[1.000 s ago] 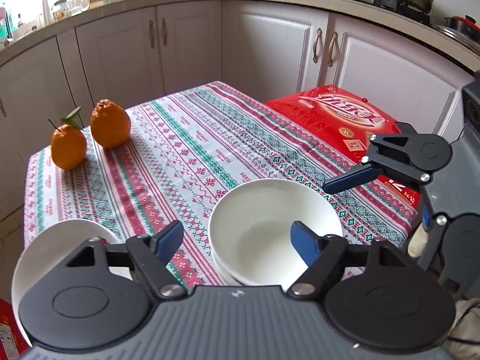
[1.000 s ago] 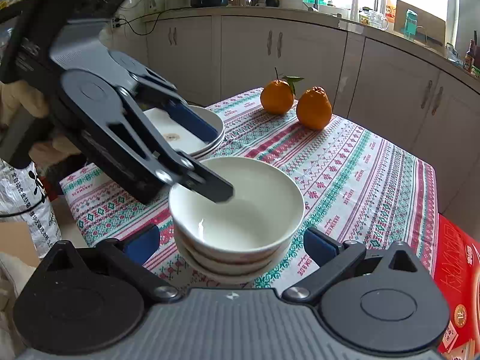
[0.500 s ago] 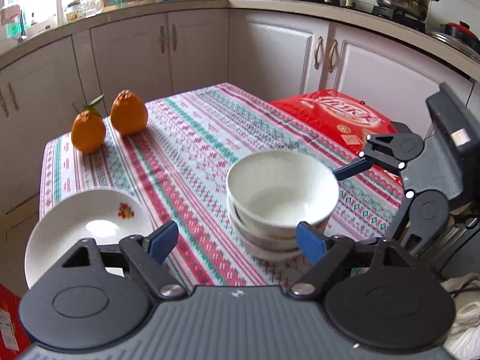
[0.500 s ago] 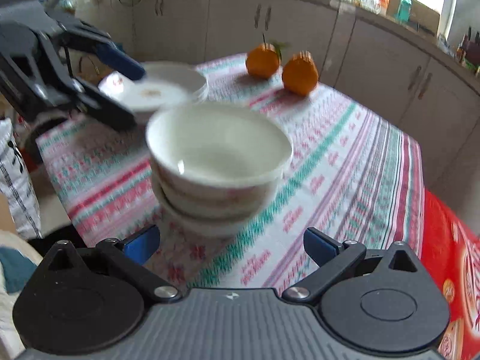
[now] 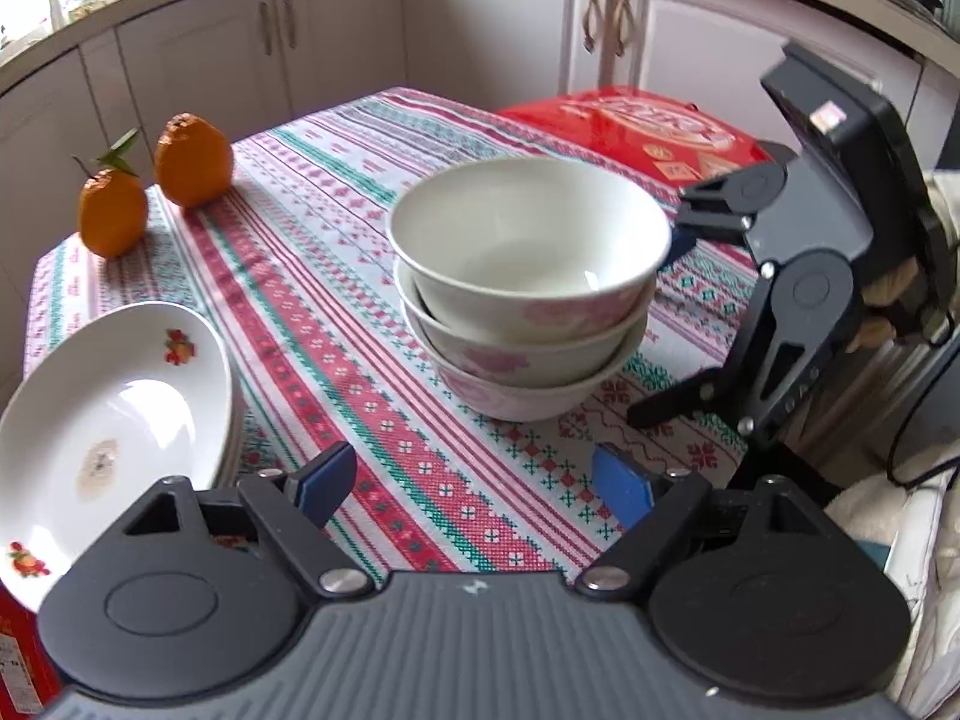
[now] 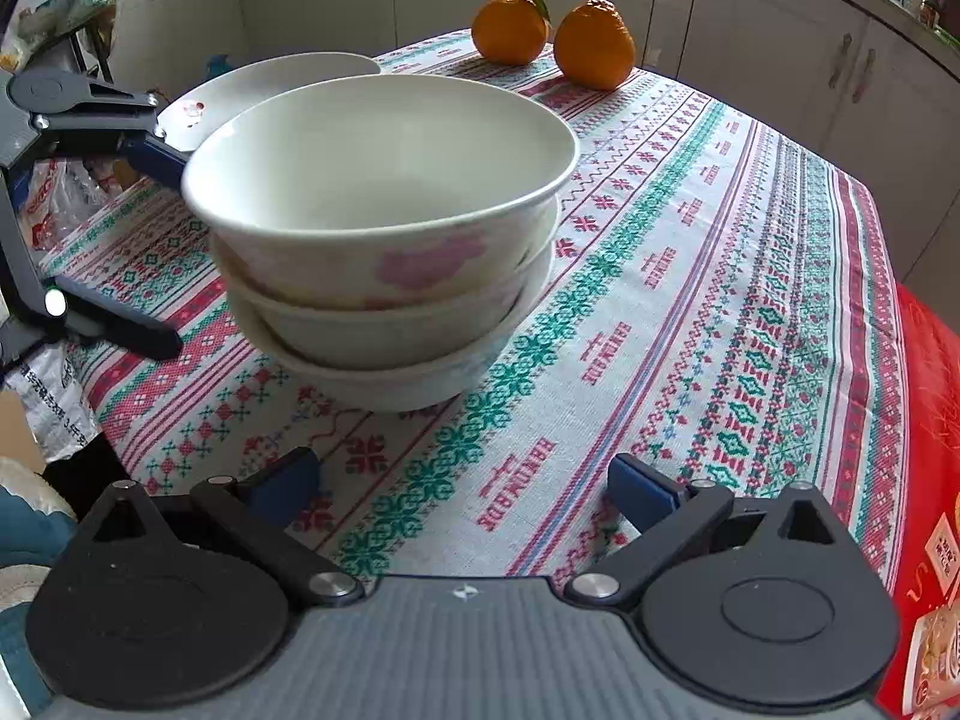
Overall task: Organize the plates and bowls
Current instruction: 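Grip the stack of three bowls from opposite sides with both grippers, then lift the bowl stack with both grippers and carry it to the plate stack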
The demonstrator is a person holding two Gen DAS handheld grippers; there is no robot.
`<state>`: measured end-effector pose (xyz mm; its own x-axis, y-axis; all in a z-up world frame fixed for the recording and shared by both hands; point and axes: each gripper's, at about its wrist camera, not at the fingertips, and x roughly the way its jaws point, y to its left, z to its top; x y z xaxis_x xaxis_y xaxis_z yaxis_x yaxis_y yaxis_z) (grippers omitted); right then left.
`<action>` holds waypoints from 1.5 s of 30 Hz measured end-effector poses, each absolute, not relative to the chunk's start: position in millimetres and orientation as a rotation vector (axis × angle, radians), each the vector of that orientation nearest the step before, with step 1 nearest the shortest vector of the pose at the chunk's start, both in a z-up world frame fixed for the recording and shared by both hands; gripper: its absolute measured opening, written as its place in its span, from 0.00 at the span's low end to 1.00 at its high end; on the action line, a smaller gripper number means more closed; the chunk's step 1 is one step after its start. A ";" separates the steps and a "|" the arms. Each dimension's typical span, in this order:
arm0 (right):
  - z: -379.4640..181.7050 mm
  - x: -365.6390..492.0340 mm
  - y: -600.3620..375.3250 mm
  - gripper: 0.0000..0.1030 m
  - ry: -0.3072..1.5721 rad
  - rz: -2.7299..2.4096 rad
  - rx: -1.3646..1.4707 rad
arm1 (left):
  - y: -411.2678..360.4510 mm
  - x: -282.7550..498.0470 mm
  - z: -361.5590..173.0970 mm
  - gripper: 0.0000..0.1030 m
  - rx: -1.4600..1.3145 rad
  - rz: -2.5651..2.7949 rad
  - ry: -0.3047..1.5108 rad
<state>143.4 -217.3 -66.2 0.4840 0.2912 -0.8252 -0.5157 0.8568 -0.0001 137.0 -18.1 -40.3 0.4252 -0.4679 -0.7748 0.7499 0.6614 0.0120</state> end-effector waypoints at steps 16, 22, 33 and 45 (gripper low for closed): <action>-56.5 155.6 -209.4 1.00 0.887 0.635 -0.378 | -33.8 158.3 -56.1 0.83 0.448 -0.889 0.830; -47.5 171.4 -204.8 1.00 0.859 0.748 -0.461 | -41.4 162.4 -56.0 0.83 0.500 -0.940 0.810; -41.1 185.6 -193.9 0.97 0.853 0.852 -0.595 | -50.8 170.7 -52.8 0.80 0.565 -1.019 0.798; -38.2 192.0 -190.8 0.91 0.880 0.919 -0.593 | -52.2 180.0 -50.0 0.74 0.562 -1.108 0.812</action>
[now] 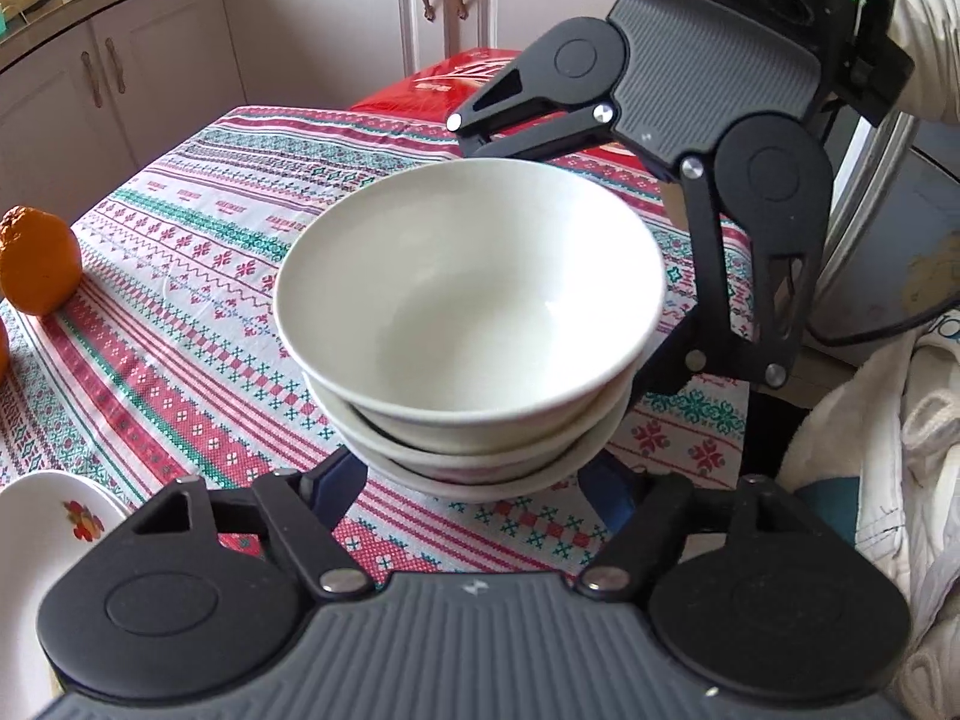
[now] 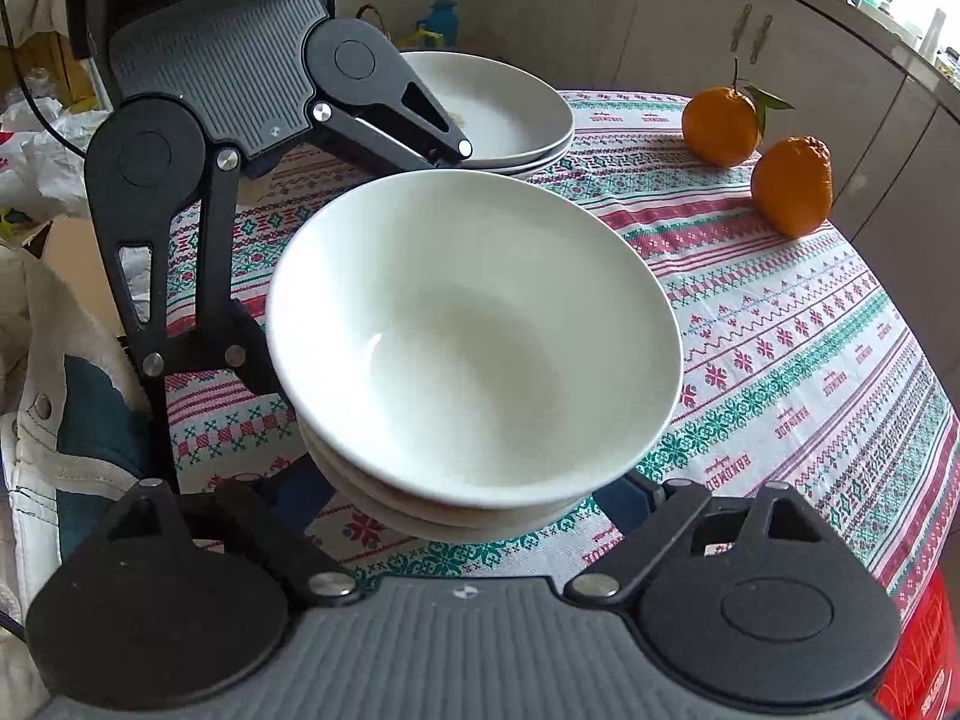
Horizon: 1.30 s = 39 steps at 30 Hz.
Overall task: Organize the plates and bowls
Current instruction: 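Lift the bowl stack with both grippers and carry it to the plate stack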
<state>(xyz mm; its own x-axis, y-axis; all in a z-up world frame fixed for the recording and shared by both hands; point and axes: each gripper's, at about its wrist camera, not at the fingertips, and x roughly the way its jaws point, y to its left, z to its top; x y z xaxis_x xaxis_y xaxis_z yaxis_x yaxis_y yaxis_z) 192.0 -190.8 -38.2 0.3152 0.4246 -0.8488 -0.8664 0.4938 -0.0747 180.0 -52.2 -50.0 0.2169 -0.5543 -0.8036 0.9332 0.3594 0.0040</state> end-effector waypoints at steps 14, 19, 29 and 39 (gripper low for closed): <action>-36.0 194.1 -190.3 0.91 0.903 0.924 -0.595 | -56.7 190.1 -51.2 0.76 0.606 -1.148 0.826; -35.3 193.2 -190.1 0.91 0.904 0.916 -0.593 | -57.2 189.5 -51.5 0.75 0.611 -1.148 0.824; -30.7 190.4 -186.2 0.91 0.920 0.911 -0.605 | -56.2 185.9 -49.2 0.75 0.601 -1.148 0.825; -1.3 188.1 -164.7 0.91 0.880 0.919 -0.669 | -30.7 184.1 -25.7 0.75 0.555 -1.113 0.772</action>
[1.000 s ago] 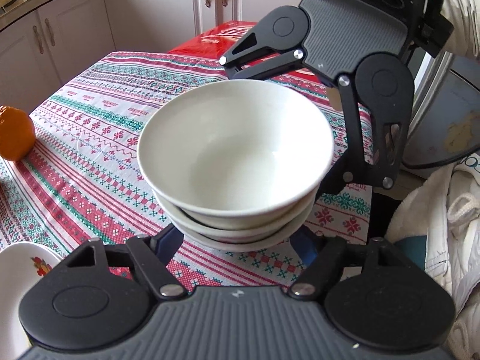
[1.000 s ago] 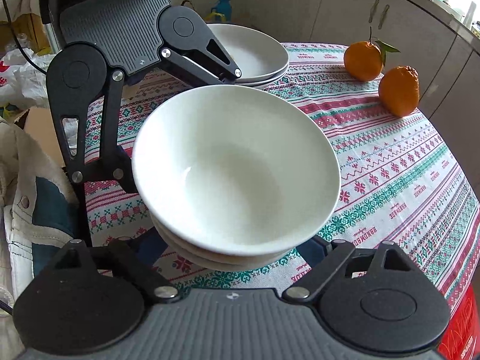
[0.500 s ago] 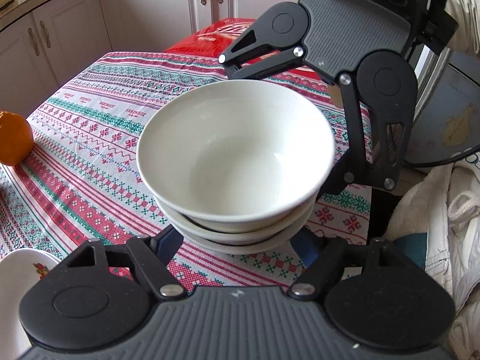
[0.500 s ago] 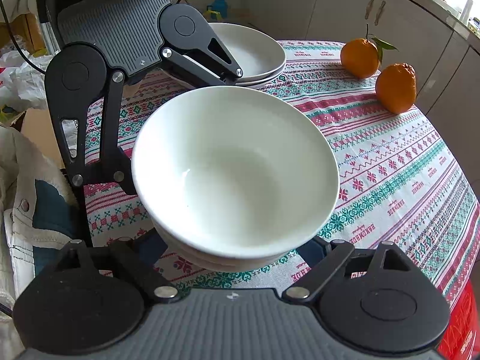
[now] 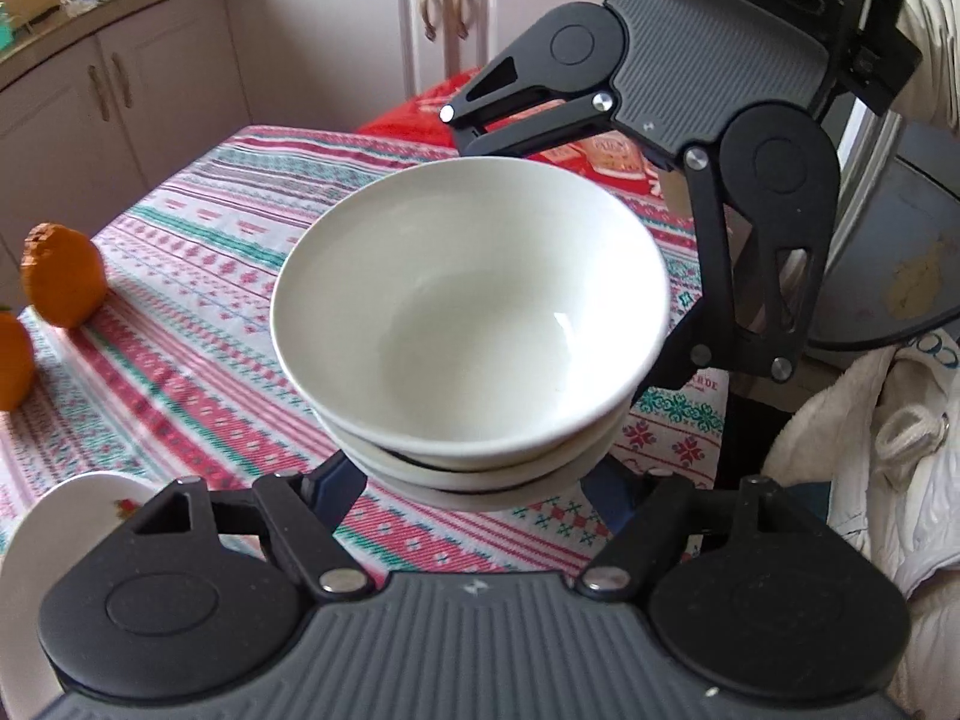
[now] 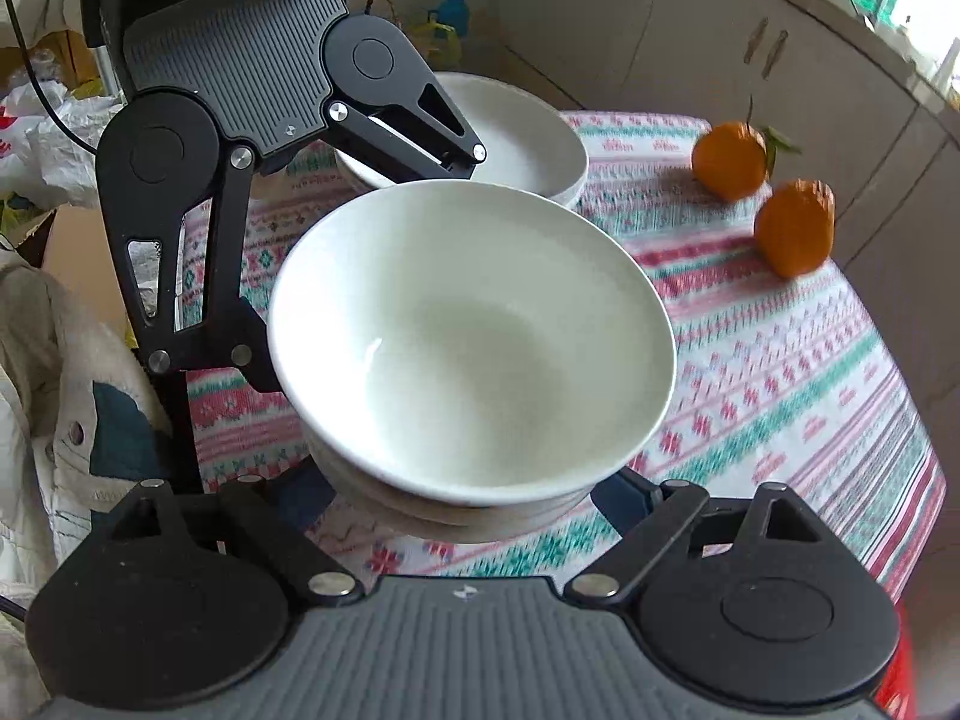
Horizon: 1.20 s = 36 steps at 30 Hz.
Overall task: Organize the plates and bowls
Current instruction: 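Lift the bowl stack with both grippers and carry it to the plate stack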
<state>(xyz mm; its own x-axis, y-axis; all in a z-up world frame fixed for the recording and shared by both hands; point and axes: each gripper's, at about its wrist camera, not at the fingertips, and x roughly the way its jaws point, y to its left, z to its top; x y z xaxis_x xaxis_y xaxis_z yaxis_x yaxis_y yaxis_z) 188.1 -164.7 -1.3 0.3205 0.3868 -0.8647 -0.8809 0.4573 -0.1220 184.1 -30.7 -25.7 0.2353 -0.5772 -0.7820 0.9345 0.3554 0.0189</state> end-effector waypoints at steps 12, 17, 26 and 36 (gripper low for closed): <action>30.1 218.0 -94.0 0.91 0.763 1.016 -0.765 | 40.1 198.8 5.6 0.75 0.519 -0.955 0.728; 27.5 237.5 -61.3 0.91 0.732 1.072 -0.800 | 67.6 211.5 5.6 0.75 0.505 -0.880 0.743; 6.8 276.7 -19.8 0.90 0.750 1.145 -0.802 | 103.6 235.1 -9.8 0.75 0.481 -0.803 0.792; -7.6 290.3 -7.7 0.90 0.781 1.154 -0.772 | 116.6 247.0 -19.5 0.75 0.477 -0.799 0.818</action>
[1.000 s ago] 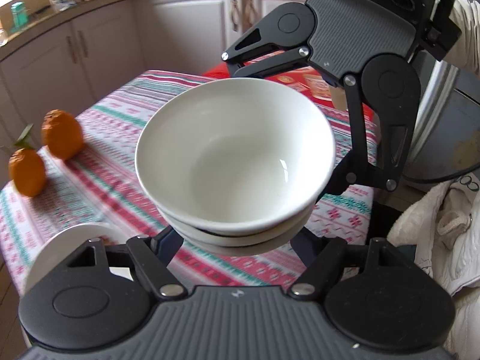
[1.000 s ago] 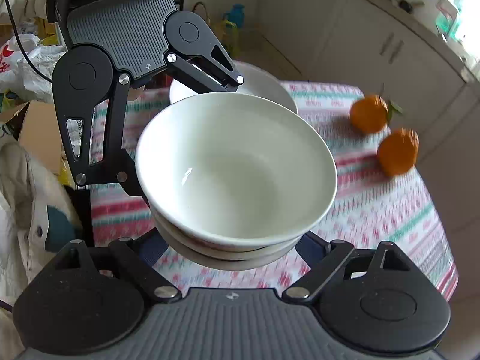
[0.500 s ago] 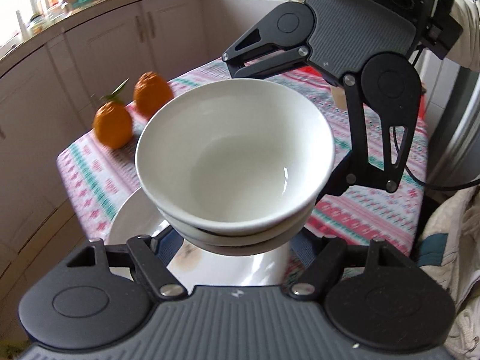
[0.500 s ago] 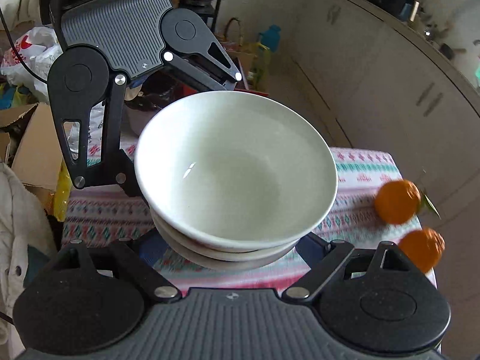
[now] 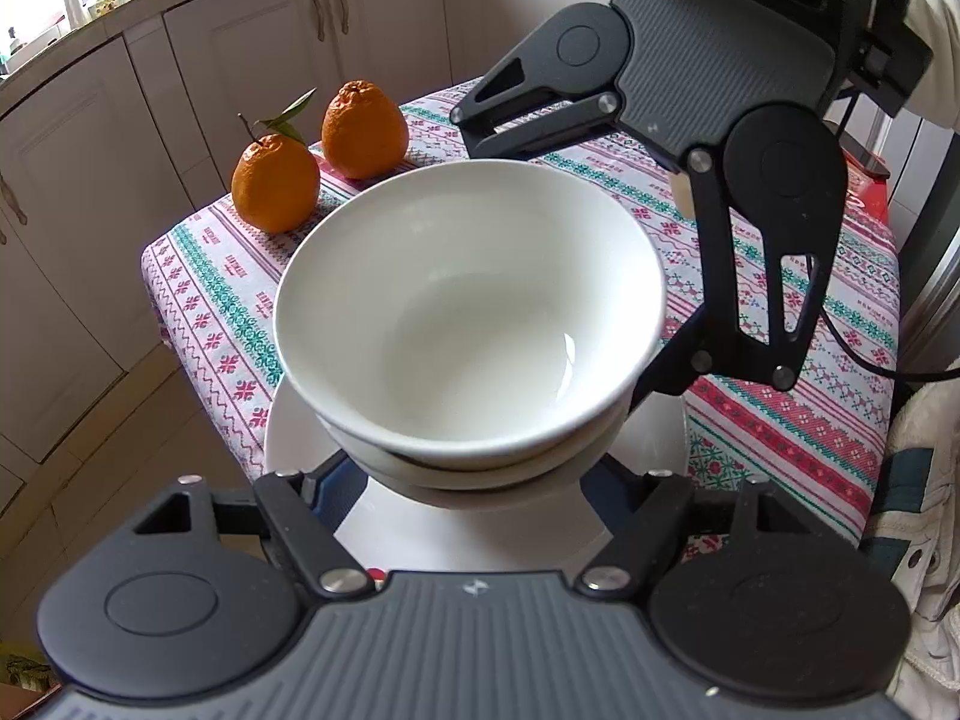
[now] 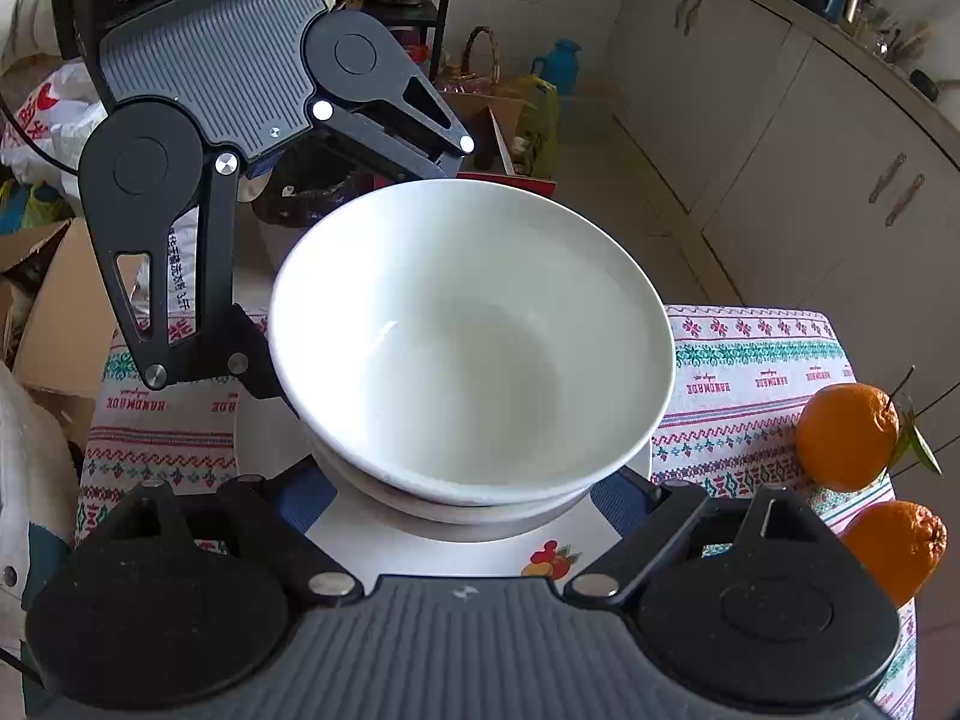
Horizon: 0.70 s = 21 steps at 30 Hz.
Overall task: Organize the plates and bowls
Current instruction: 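Lift the bowl stack with both grippers and carry it to the plate stack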
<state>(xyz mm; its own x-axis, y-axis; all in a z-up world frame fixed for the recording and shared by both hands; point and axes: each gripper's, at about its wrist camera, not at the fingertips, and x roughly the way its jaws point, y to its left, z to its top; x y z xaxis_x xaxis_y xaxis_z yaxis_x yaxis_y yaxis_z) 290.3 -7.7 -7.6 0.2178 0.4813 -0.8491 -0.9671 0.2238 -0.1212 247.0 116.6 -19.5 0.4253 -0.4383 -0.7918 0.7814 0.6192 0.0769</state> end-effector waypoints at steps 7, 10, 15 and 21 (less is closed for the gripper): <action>-8.8 291.9 -7.5 0.90 0.798 1.150 -0.748 | 118.3 249.4 -22.2 0.75 0.477 -0.801 0.825; -9.5 293.3 -8.9 0.90 0.805 1.155 -0.735 | 118.8 248.3 -21.7 0.75 0.478 -0.801 0.824; -12.5 297.9 -10.3 0.91 0.822 1.154 -0.712 | 119.5 249.1 -22.3 0.75 0.472 -0.802 0.819; -14.7 297.2 -11.7 0.94 0.813 1.128 -0.702 | 117.5 245.4 -23.0 0.76 0.485 -0.781 0.798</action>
